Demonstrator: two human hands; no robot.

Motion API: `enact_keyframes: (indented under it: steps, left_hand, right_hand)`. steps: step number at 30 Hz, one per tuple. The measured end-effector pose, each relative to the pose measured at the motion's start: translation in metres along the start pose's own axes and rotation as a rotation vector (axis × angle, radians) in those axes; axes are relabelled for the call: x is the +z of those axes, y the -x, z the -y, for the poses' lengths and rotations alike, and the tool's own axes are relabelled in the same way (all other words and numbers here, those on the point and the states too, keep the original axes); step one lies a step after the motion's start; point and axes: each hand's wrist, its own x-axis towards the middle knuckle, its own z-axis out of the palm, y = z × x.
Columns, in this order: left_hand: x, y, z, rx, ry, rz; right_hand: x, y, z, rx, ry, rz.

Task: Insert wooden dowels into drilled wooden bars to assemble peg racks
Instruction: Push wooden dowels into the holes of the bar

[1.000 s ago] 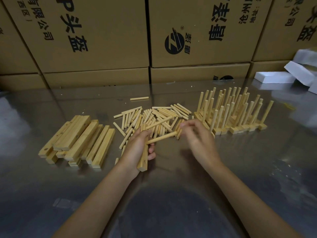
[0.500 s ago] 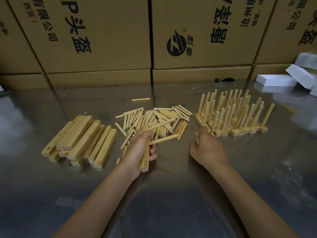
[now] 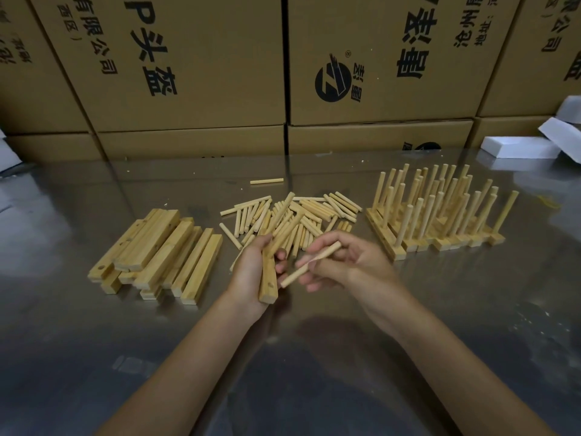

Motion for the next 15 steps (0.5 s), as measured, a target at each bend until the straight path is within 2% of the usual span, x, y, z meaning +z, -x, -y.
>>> enact_keyframes:
  steps: [7, 15]
  left_hand:
    - [-0.003, -0.004, 0.004, 0.012, -0.059, -0.079]
    - [-0.006, -0.010, 0.011, 0.173, -0.205, -0.058]
  right_hand:
    - [0.018, 0.006, -0.005, -0.178, 0.174, 0.039]
    - [0.003, 0.006, 0.002, -0.121, 0.506, 0.135]
